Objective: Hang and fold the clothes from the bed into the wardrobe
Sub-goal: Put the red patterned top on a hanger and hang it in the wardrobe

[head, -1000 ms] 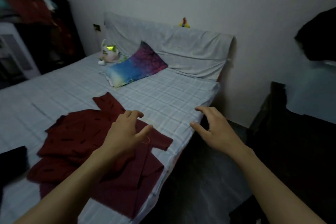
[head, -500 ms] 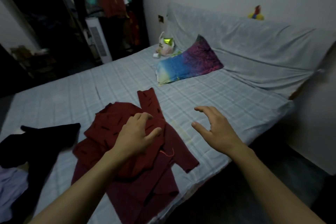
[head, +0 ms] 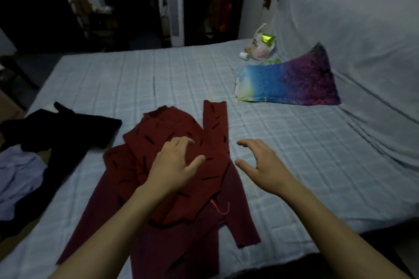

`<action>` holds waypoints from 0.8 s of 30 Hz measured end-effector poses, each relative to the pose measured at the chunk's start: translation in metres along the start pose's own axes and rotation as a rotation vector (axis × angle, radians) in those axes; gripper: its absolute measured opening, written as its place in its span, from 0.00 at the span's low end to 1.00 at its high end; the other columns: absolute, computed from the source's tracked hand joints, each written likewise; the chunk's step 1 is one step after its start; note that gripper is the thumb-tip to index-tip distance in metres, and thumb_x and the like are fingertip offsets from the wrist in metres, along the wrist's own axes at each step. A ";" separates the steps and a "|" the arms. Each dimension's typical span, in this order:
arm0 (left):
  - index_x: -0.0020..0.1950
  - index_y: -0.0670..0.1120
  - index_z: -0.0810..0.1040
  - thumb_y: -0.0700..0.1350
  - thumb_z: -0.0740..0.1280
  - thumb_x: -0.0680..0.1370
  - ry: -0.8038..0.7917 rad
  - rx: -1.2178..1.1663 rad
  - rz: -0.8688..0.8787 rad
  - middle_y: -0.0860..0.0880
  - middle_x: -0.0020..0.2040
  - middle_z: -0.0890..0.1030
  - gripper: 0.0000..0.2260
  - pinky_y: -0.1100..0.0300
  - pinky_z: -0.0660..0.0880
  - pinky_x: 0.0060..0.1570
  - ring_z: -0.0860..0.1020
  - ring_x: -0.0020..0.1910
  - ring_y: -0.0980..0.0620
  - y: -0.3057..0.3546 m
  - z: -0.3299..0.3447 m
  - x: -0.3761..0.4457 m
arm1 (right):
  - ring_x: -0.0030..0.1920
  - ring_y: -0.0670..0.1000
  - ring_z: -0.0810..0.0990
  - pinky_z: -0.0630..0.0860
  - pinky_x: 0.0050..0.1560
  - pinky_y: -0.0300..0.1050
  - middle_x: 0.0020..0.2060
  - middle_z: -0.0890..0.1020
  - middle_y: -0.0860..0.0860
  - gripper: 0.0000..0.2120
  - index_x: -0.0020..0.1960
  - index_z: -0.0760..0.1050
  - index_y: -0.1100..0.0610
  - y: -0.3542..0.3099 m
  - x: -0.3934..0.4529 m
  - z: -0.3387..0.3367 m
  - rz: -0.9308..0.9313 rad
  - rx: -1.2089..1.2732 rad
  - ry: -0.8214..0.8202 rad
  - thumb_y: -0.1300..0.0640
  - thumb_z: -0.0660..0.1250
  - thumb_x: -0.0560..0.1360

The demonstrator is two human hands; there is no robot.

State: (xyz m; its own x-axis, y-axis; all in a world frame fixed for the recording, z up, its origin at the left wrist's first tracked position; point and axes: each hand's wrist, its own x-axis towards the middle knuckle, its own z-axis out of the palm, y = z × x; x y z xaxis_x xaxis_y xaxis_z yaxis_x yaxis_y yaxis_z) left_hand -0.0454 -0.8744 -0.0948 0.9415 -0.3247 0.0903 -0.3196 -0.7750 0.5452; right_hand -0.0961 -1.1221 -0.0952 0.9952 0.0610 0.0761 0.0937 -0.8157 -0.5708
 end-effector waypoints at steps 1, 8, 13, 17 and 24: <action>0.66 0.50 0.72 0.59 0.67 0.77 0.011 0.014 -0.027 0.51 0.65 0.74 0.22 0.48 0.72 0.61 0.72 0.62 0.50 -0.006 0.001 0.003 | 0.65 0.48 0.71 0.67 0.66 0.41 0.64 0.74 0.49 0.22 0.70 0.69 0.51 0.003 0.011 0.004 -0.021 0.001 -0.027 0.48 0.67 0.78; 0.66 0.51 0.71 0.59 0.67 0.76 0.026 0.091 -0.288 0.51 0.63 0.74 0.22 0.49 0.73 0.59 0.73 0.60 0.49 -0.024 0.031 0.010 | 0.63 0.48 0.72 0.65 0.62 0.37 0.62 0.75 0.49 0.23 0.70 0.69 0.53 0.049 0.071 0.033 -0.131 0.096 -0.150 0.49 0.68 0.77; 0.67 0.51 0.70 0.59 0.66 0.76 0.040 0.102 -0.442 0.50 0.64 0.74 0.22 0.47 0.73 0.60 0.72 0.61 0.48 -0.012 0.064 0.016 | 0.62 0.47 0.74 0.70 0.62 0.41 0.60 0.76 0.49 0.23 0.70 0.69 0.54 0.077 0.103 0.050 -0.211 0.168 -0.232 0.52 0.68 0.77; 0.66 0.49 0.71 0.57 0.67 0.76 0.070 0.114 -0.518 0.49 0.62 0.75 0.22 0.47 0.73 0.58 0.73 0.60 0.46 -0.026 0.089 0.014 | 0.60 0.49 0.75 0.71 0.62 0.44 0.58 0.77 0.51 0.21 0.69 0.71 0.55 0.095 0.126 0.071 -0.261 0.151 -0.284 0.54 0.68 0.77; 0.67 0.50 0.69 0.56 0.67 0.76 -0.022 0.095 -0.636 0.49 0.61 0.74 0.22 0.49 0.74 0.56 0.73 0.60 0.46 -0.078 0.150 -0.014 | 0.55 0.50 0.75 0.72 0.56 0.43 0.53 0.76 0.50 0.19 0.67 0.72 0.53 0.143 0.136 0.138 -0.237 0.042 -0.429 0.52 0.67 0.78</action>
State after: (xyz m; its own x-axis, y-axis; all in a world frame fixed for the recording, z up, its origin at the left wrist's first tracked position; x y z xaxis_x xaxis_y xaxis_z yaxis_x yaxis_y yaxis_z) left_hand -0.0499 -0.8908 -0.2634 0.9481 0.2042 -0.2438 0.2916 -0.8641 0.4103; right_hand 0.0565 -1.1513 -0.2791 0.8669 0.4810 -0.1304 0.3115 -0.7272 -0.6117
